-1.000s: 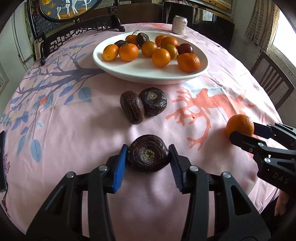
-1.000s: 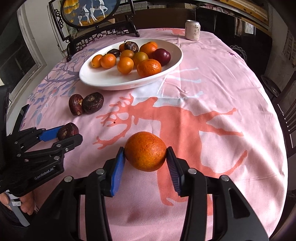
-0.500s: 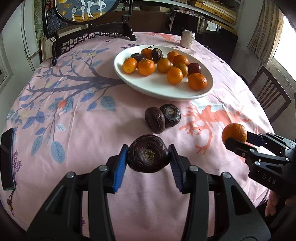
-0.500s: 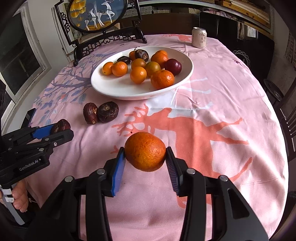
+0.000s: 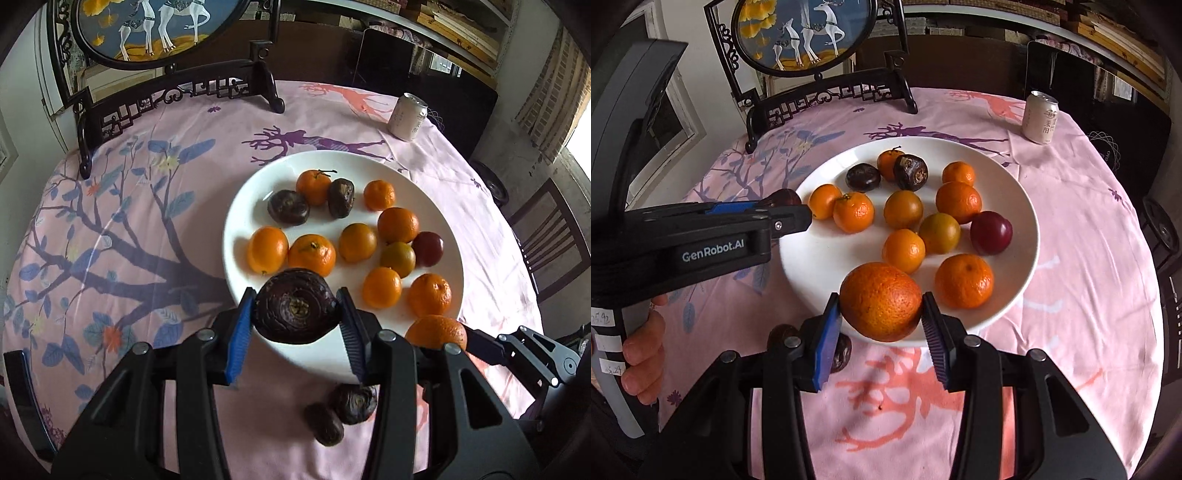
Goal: Organize fruits
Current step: 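Release the orange and date onto the plate and open both grippers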
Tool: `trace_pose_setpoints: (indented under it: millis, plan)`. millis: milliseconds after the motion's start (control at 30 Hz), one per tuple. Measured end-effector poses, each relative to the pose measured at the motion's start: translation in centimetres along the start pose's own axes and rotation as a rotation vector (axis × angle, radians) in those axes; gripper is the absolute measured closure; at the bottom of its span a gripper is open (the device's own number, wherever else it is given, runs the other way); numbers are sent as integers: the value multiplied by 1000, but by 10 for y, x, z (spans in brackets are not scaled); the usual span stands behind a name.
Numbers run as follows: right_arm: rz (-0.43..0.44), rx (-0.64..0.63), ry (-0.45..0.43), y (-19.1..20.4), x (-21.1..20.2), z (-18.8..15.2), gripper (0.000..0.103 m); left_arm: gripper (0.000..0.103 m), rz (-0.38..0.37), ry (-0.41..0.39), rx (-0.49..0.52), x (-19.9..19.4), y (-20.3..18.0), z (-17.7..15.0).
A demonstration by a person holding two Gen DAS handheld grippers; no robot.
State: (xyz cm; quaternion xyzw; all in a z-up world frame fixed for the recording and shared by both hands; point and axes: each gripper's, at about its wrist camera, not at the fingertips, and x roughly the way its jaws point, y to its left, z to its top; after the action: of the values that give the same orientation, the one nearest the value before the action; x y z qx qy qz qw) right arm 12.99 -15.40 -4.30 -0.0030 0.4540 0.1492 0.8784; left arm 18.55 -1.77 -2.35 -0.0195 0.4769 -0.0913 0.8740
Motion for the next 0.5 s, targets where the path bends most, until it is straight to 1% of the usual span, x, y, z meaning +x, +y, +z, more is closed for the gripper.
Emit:
trace_pose_setpoints:
  millis: [267,300,333,367,400,433,500]
  plan:
    - [-20,0,15,-4,16,10,59,57,-4,36,15,24,-4,7]
    - [-23,2,14,-5,18,11,58,50,-3,36,11,26,-4,8]
    - [-30,-3,14,-4,19,12,58,27,4,27,4,26,-4,10]
    - [-40,-13,15,-4,20,12,53,19,7,14,-7,25,-2,12]
    - [-56,-21,2,-3,19,12,47,17,8,-5,-20,22,-1,13]
    - [-77,-27,-21,-2,14,11,39,17,0,-19,-26,17,1,14]
    - [-91,-37,-43,-2,4,9,39,17,-14,-33,-30,7,3,15]
